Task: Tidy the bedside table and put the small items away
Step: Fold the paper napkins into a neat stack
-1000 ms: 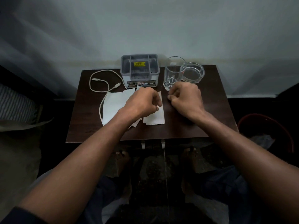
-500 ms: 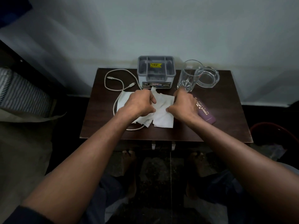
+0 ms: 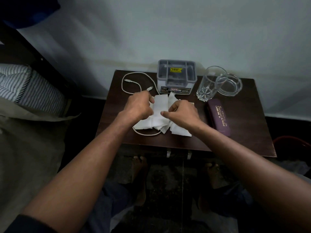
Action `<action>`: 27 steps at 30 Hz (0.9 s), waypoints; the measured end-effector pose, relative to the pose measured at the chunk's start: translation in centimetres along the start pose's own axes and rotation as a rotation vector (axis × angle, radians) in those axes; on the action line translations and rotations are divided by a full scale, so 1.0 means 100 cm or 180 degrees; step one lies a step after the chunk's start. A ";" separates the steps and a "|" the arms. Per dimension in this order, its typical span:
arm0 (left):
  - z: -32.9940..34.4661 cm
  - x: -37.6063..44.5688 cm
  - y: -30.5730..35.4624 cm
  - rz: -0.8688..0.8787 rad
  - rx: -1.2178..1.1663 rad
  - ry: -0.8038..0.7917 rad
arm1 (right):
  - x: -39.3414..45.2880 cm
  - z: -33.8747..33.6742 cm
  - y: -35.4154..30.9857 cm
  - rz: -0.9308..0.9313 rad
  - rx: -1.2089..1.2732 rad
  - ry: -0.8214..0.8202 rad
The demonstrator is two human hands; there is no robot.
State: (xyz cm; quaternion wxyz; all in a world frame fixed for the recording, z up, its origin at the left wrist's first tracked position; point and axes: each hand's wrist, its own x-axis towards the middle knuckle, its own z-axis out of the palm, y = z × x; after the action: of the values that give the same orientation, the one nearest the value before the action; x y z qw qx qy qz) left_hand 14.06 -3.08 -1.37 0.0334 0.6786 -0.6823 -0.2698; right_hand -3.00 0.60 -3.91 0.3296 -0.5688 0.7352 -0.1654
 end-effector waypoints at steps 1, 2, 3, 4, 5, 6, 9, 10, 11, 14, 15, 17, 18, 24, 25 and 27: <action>-0.001 0.000 0.000 -0.0025 -0.0067 -0.0048 | -0.001 0.004 -0.001 0.0046 -0.0059 -0.0041; -0.001 0.000 -0.001 -0.0051 -0.0144 -0.0068 | -0.001 0.007 -0.002 0.0089 -0.0084 -0.0052; -0.002 0.001 -0.001 -0.0075 -0.0220 -0.0077 | -0.001 0.009 -0.003 0.0131 -0.0041 -0.0055; -0.002 0.002 -0.001 -0.0093 -0.0280 -0.0081 | 0.000 0.010 -0.004 0.0156 0.0095 -0.0053; -0.002 0.002 -0.001 -0.0115 -0.0334 -0.0083 | 0.001 0.010 -0.005 0.0144 0.0288 -0.0048; -0.003 0.003 0.000 -0.0139 -0.0402 -0.0080 | 0.001 0.010 -0.006 0.0078 0.0506 -0.0033; -0.003 0.004 0.003 -0.0252 -0.0605 -0.0077 | -0.003 0.010 -0.015 -0.0321 0.1060 -0.0177; -0.004 0.004 0.004 -0.0304 -0.0678 -0.0065 | -0.004 0.009 -0.019 -0.0385 0.1291 -0.0403; -0.005 0.004 0.006 -0.0358 -0.0787 -0.0058 | -0.006 0.007 -0.023 -0.0354 0.1519 -0.0694; -0.006 0.005 0.003 -0.0510 -0.0893 -0.0040 | -0.007 0.003 -0.027 -0.0097 0.1790 -0.1345; -0.007 0.005 0.001 -0.0548 -0.0821 -0.0037 | -0.005 0.002 -0.025 -0.0052 0.1801 -0.1348; -0.006 0.005 -0.003 -0.0599 -0.0654 0.0012 | -0.003 0.002 -0.023 0.0031 0.1799 -0.1141; -0.005 0.005 -0.005 -0.0596 -0.0580 0.0023 | -0.002 0.003 -0.021 0.0066 0.1756 -0.1003; -0.004 -0.002 -0.010 -0.0404 0.0294 0.0313 | 0.007 0.012 -0.017 0.0349 0.1743 -0.0744; -0.003 -0.004 -0.009 -0.0373 0.0518 0.0433 | 0.008 0.013 -0.019 0.0438 0.1875 -0.0817; -0.001 -0.007 -0.006 -0.0247 0.0804 0.0744 | 0.010 0.014 -0.023 0.0590 0.2096 -0.0950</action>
State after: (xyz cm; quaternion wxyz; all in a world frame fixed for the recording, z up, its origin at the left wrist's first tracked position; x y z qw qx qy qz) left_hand 14.72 -2.44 -1.27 0.0166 0.7300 -0.6755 -0.1023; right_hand -0.50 -0.81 -3.77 0.6120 -0.3811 0.6349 -0.2778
